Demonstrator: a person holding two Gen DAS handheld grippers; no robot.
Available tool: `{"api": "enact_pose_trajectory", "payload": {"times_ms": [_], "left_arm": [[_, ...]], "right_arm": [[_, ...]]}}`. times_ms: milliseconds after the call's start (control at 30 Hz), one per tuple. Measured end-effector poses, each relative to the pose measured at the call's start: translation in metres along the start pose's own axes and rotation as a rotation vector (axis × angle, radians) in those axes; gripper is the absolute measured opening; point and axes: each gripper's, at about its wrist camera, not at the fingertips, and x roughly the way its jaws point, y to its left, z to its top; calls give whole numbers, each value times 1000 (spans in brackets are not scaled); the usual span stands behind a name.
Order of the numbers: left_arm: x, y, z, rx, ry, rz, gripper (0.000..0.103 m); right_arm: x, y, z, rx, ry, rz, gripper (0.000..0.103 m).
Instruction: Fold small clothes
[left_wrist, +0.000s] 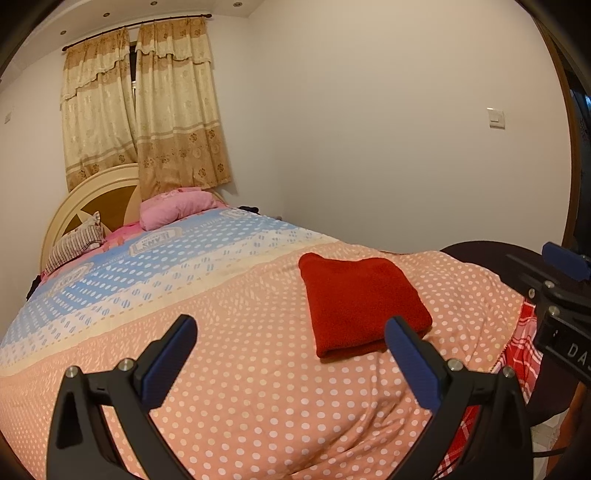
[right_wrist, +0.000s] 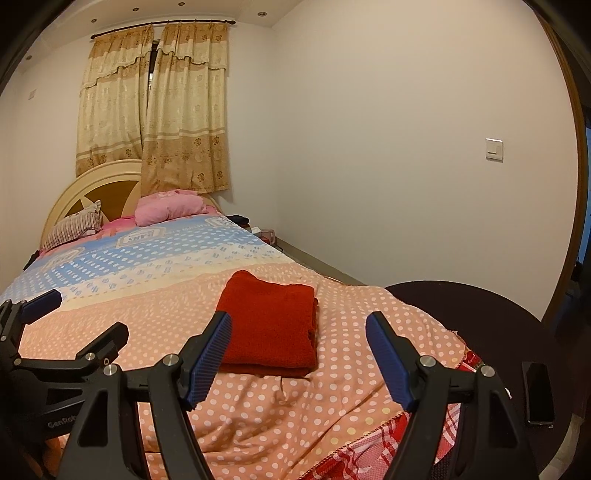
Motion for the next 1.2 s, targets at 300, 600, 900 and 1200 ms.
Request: {"api": "enact_pose_trajectory", "payload": {"times_ms": [300,600,900,1200], "left_arm": [[0,0,-1,-2,1,-1,103],[-1,0,-1,-5,5,-5,103],[1,0,-1,-5,15,-5,103],[9,-1,-2,-22,40,-2,103]], "right_arm": [[4,0,-1,-6,10,-8,76],[6,1,-1,-5,7,-6,76],[7,2,-2,-6,14,-3,76],[11,1,-2,-9,19,-3,76]]}}
